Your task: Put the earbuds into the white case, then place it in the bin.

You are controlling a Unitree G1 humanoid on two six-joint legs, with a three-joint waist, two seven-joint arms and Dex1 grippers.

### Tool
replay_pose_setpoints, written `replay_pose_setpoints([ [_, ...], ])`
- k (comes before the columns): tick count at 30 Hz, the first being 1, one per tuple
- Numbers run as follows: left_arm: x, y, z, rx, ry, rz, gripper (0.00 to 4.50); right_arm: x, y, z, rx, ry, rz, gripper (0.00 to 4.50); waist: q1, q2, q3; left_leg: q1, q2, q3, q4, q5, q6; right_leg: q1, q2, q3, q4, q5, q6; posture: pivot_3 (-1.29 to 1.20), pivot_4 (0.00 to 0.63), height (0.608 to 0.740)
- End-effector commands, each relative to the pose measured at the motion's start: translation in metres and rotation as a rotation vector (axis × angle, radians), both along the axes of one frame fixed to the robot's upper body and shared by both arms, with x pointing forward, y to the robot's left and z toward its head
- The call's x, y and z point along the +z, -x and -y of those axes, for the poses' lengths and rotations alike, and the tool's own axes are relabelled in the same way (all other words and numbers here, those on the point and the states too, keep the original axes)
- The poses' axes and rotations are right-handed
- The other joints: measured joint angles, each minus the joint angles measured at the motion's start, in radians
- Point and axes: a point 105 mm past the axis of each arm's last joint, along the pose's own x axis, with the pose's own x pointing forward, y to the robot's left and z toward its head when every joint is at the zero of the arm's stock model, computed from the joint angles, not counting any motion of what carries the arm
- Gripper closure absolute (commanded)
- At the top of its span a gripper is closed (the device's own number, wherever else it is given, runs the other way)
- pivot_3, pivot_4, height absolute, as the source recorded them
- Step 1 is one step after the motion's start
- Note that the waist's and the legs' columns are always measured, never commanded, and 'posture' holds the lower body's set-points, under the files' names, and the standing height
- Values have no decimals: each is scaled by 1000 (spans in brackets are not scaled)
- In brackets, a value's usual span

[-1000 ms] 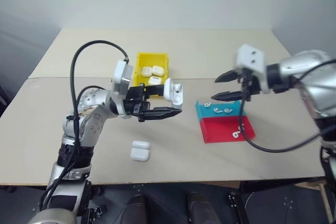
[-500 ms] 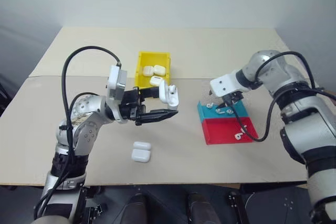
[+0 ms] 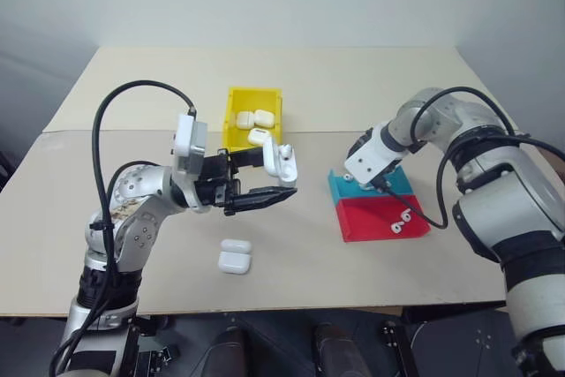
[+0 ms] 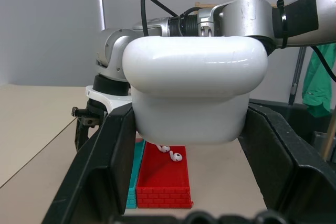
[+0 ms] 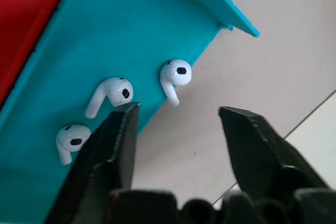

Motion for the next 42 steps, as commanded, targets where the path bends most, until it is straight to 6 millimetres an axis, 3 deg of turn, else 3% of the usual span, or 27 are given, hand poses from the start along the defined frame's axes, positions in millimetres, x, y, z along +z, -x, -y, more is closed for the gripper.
replay_pose_setpoints([
  [1, 10, 9, -3, 6, 6, 48, 1725, 13, -4, -7, 19, -31, 54, 2485, -1, 0, 0, 0, 0, 0, 0, 0, 0, 0, 0, 0, 0, 0, 0, 0, 150, 740],
  [42, 8, 18, -11, 79, 4, 43, 1725, -20, -4, -10, -15, 6, 6, 2485, -2, 0, 0, 3, 0, 0, 0, 1, -1, 1, 0, 0, 0, 0, 0, 0, 150, 740],
])
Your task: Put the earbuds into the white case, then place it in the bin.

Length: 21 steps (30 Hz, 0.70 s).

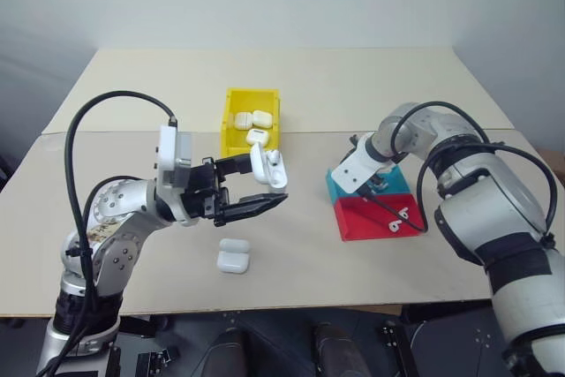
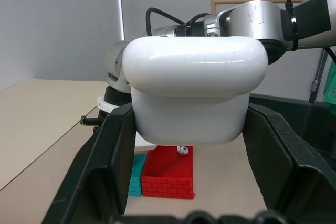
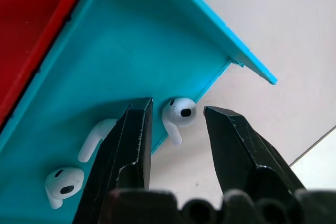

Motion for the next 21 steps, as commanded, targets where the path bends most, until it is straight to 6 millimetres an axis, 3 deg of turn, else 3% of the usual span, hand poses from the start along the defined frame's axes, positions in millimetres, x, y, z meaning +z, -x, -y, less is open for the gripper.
replay_pose_setpoints([
  [1, 10, 7, -1, -8, 13, 43, 1725, 2, -3, 2, -20, 5, 23, 2485, 0, 0, 0, 0, 0, 0, 0, 0, 0, 0, 0, 0, 0, 0, 0, 0, 150, 740],
  [14, 11, 9, -1, -6, 11, 45, 1725, -1, -2, 3, -20, 17, 8, 2485, 0, 0, 0, 1, 0, 0, 0, 0, 0, 0, 0, 0, 0, 0, 0, 0, 150, 740],
  [17, 11, 9, -2, -3, 11, 45, 1725, -2, -1, 3, -21, 19, 1, 3078, 0, 0, 0, 1, 0, 0, 0, 0, 0, 0, 0, 0, 0, 0, 0, 0, 150, 740],
  [19, 11, 9, -2, -1, 12, 45, 1725, -2, -1, 3, -23, 17, 1, 3761, 0, 0, 0, 1, 0, 0, 0, 0, 0, 0, 0, 0, 0, 0, 0, 0, 150, 740],
  [21, 11, 9, -3, 0, 11, 45, 1725, -2, -2, 3, -22, 13, 7, 3888, 0, 0, 0, 1, 0, 0, 0, 0, 0, 0, 0, 0, 0, 0, 0, 0, 150, 740],
])
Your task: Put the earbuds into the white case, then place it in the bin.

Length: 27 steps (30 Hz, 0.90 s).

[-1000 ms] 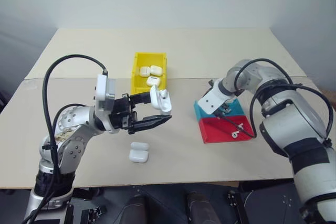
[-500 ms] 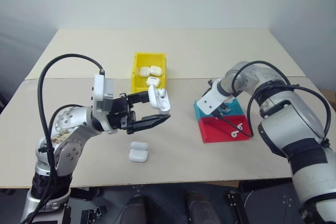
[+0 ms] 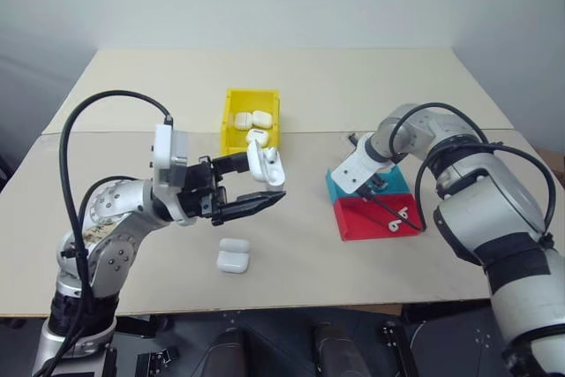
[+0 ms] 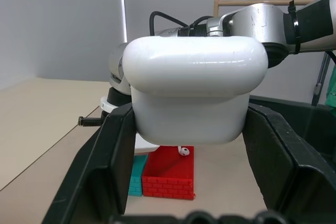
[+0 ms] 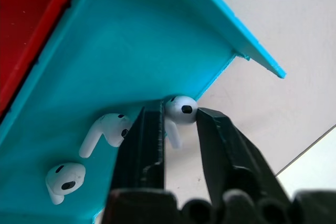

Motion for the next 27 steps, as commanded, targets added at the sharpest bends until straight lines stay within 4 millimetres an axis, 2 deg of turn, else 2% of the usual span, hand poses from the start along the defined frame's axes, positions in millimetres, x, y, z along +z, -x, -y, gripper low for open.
replay_pose_setpoints([
  [1, 11, 8, 0, -10, 1, 59, 1725, 0, -1, 0, -8, -6, 4, 3888, 0, 0, 0, 0, 0, 0, 0, 0, 0, 0, 0, 0, 0, 0, 0, 0, 150, 740],
  [7, 11, 8, -1, -10, -3, 59, 1725, 1, -1, 0, -20, -27, -4, 3888, 0, 0, 0, 0, 0, 0, 0, 0, 0, 0, 0, 0, 0, 0, 0, 0, 150, 740],
  [10, 11, 7, -1, -14, -6, 61, 1725, 9, -1, -5, -50, -97, -19, 3888, 0, 0, 0, 0, 0, 0, 0, 0, 0, 0, 0, 0, 0, 0, 0, 0, 150, 740],
  [13, 11, 5, -1, -23, -10, 64, 1725, 27, 0, -13, -91, -224, -59, 3888, 0, 0, 0, 0, 0, 0, 0, 0, 0, 0, 0, 0, 0, 0, 0, 0, 150, 740],
  [17, 13, 1, 0, -49, -13, 71, 1725, 62, 5, -23, -149, -460, -170, 3888, 1, 0, 0, 0, 0, 0, 0, 0, 0, 0, 0, 0, 0, 0, 0, 0, 150, 740],
  [23, 20, -8, 2, -99, -8, 84, 1725, 111, 25, -20, -142, -815, -383, 3888, 6, 0, 0, 0, 0, 0, 0, 0, 0, 1, 0, -1, 0, 0, 0, 0, 150, 740],
  [25, 21, -12, 3, -115, -11, 89, 1725, 124, 38, -14, -159, -979, -464, 3888, 15, 0, 0, 0, 0, -1, 0, 0, 0, 1, 0, -1, 0, 0, 0, 0, 150, 740],
  [27, 23, -15, 3, -133, -17, 91, 1725, 131, 60, -9, -191, -1146, -564, 3888, 27, 0, 0, -1, 0, -1, 0, 0, 0, 2, 0, -2, 0, 0, 0, 0, 150, 740],
])
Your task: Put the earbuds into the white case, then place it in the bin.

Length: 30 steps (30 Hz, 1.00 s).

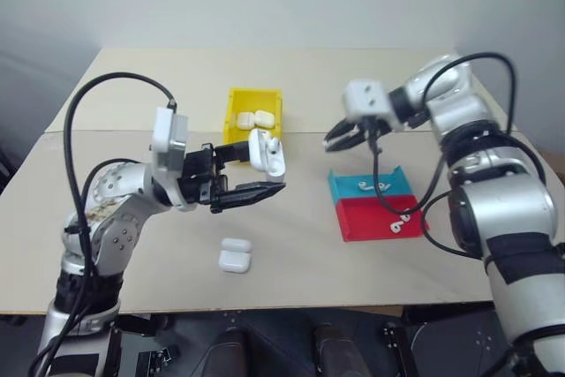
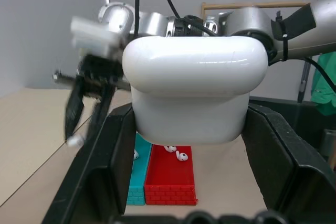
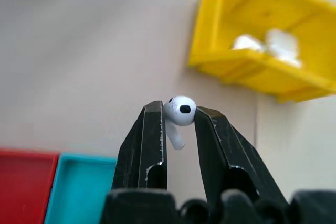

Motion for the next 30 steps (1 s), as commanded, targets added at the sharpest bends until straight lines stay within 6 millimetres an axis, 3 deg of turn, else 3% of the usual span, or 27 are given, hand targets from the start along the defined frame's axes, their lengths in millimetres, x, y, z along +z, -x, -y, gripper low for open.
replay_pose_setpoints([
  [1, 10, -1, 0, -35, 0, 57, 1725, 24, 43, 5, 26, -305, -160, 3888, 12, 0, 0, -1, 0, 0, 0, 0, 0, 0, 0, 0, 0, 0, 0, 0, 150, 740],
  [6, 14, -8, 3, -83, -14, 50, 1725, 33, 96, 2, -22, -676, -351, 3888, 20, 1, 0, -4, 0, 0, 0, -1, 1, -3, 0, 0, 0, 0, 0, 0, 150, 740],
  [10, 14, -13, 10, -122, -20, 38, 1725, 45, 115, -14, -25, -843, -392, 3888, 11, 1, 0, -2, 0, 0, 1, -1, 1, -2, 1, 1, -1, 0, 0, 0, 150, 740],
  [13, 16, -15, 17, -145, -19, 34, 1725, 45, 127, -27, -20, -876, -404, 3888, 12, 1, 0, 0, 0, -1, 0, -1, 1, -1, 1, 1, 0, 0, 0, 0, 150, 740],
  [30, 14, -20, 29, -171, -27, 12, 1725, 41, 142, -46, 2, -888, -455, 3888, 11, 0, 0, -1, -1, -1, 1, -1, 1, -1, 1, 1, -1, 0, 0, 0, 150, 740],
])
